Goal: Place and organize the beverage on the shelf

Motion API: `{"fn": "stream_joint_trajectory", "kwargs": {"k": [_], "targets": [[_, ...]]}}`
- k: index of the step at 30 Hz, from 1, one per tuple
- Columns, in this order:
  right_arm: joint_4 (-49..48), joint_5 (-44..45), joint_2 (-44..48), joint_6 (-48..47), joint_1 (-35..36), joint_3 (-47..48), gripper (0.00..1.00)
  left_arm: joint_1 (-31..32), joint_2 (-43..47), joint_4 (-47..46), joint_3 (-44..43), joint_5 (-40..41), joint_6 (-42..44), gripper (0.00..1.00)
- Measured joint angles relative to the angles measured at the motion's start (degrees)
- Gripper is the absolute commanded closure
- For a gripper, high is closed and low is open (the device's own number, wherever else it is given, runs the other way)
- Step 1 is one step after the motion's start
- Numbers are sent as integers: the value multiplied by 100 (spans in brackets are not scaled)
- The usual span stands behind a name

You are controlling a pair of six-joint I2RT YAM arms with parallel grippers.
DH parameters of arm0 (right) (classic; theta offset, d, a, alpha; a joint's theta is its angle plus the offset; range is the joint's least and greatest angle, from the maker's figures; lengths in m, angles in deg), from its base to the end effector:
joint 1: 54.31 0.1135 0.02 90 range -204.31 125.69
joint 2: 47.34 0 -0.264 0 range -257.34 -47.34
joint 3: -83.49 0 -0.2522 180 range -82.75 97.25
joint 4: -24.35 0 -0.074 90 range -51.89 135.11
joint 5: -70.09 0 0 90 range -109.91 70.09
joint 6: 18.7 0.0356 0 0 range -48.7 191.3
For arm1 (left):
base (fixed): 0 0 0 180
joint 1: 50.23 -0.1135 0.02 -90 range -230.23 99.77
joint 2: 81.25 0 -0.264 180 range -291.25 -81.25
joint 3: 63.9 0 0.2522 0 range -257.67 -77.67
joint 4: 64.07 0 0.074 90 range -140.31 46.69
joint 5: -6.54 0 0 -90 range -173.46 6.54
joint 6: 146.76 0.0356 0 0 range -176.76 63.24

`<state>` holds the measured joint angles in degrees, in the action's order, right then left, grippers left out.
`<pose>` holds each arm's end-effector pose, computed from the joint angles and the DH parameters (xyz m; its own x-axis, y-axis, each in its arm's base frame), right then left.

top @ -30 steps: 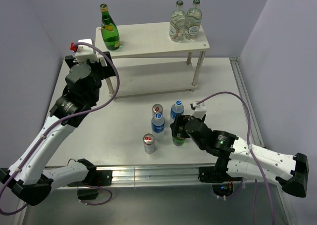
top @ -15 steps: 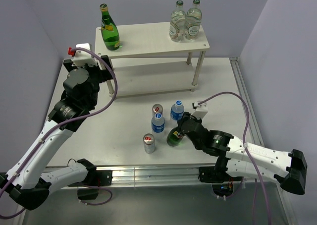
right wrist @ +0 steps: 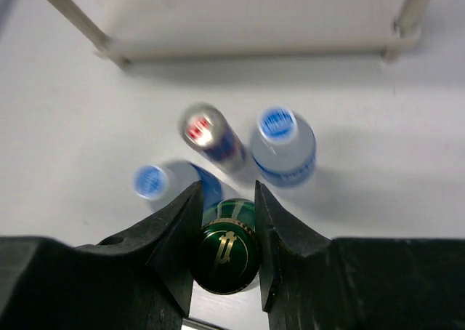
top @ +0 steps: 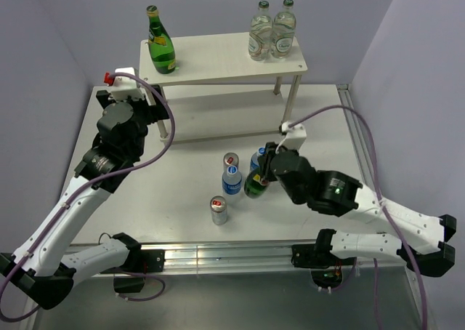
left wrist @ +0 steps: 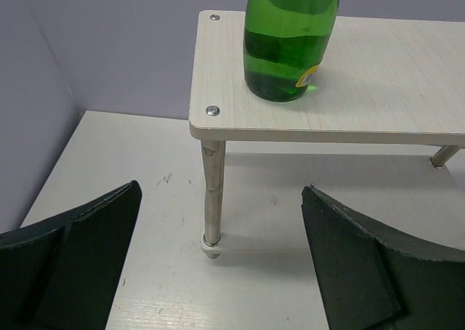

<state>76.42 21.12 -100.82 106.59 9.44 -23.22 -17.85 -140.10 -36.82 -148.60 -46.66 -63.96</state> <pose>0.1030 0.1560 0.3573 -0.4417 0.0896 -0.8927 -0.2155 0.9553 0.2025 0.1912 -0.0960 0.4469 -0.0108 -0.1120 -0.9937 -0.0789 0.9907 -0.1108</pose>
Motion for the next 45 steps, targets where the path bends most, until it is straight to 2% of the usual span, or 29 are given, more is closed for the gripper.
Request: {"fn": "stream_joint_trajectory", "kwargs": {"k": [5, 8, 13, 17, 18, 20, 25, 30, 45], "targets": [[-151, 63, -557, -811, 4, 1856, 100, -181, 57, -61, 122, -70, -105, 1], [-260, 142, -1224, -1432, 2, 3095, 100, -302, 155, -168, 258, -20, -190, 1], [-313, 44, -2841, -2376, -164, 5410, 100, -389, 323, -398, 498, 149, -304, 1], [-153, -374, -4579, -2870, -557, 7851, 100, -407, 363, -479, 560, 190, -326, 1], [-236, -470, -4852, -2929, -656, 8190, 100, -411, 363, -505, 566, 192, -330, 1], [-503, -785, -5174, -3016, -927, 8349, 100, -424, 363, -522, 575, 190, -356, 1], [-815, -1335, -5298, -3180, -1517, 7871, 100, -431, 365, -566, 610, 157, -411, 1], [-1220, -1576, -5873, -3364, -1917, 8437, 100, -435, 363, -573, 612, 107, -417, 1], [-2627, -1952, -6052, -3423, -1919, 8483, 100, -446, 356, -551, 612, 52, -431, 1]]}}
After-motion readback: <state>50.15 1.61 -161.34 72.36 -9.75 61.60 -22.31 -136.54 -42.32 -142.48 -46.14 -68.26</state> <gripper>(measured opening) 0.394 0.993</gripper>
